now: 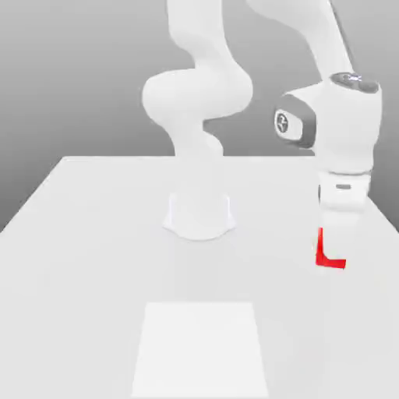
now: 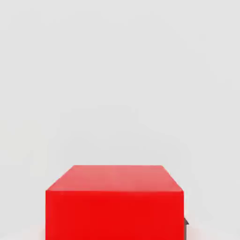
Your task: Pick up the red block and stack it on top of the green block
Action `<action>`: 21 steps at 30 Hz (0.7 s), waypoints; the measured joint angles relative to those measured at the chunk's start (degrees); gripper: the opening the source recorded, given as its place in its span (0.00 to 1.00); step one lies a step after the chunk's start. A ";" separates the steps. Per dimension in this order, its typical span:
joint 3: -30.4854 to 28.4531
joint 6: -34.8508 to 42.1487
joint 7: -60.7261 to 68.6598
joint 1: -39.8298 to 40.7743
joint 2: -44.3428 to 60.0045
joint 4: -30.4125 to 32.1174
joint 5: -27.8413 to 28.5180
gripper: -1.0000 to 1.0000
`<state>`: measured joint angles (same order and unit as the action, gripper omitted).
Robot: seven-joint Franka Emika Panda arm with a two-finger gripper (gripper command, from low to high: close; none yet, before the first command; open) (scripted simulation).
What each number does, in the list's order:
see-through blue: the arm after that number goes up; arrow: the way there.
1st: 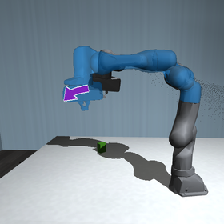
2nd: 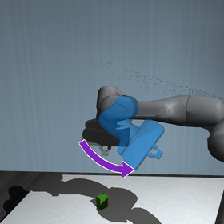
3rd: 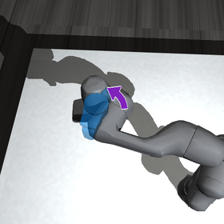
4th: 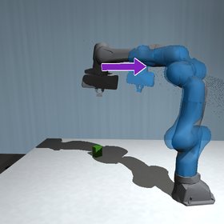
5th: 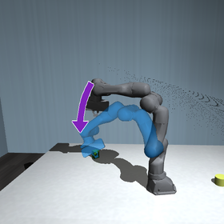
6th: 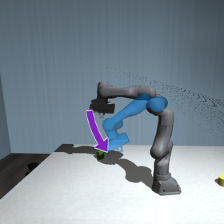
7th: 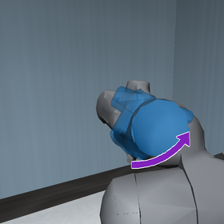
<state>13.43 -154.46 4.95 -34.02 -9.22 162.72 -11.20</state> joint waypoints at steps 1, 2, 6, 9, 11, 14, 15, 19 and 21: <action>1.10 0.24 2.03 -1.61 -0.76 0.46 -0.54 0.00; 1.91 0.51 3.99 -3.46 -1.48 0.92 -0.94 0.00; 4.92 1.36 11.40 -10.95 -4.13 2.82 -1.91 0.00; 7.34 1.80 16.69 -16.24 -5.83 4.30 -2.24 0.00; 8.75 1.64 19.22 -18.85 -6.27 5.08 -1.89 0.00; 10.00 -0.77 18.73 -18.31 -3.81 5.10 0.25 0.00; 10.36 -1.85 18.19 -17.78 -2.67 5.04 1.14 0.00; 11.42 -6.85 15.21 -15.64 2.57 4.89 5.54 0.00; 11.76 -9.60 13.27 -14.57 5.48 4.89 8.37 0.00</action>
<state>25.20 -164.06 18.22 -48.58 -3.74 167.61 -2.83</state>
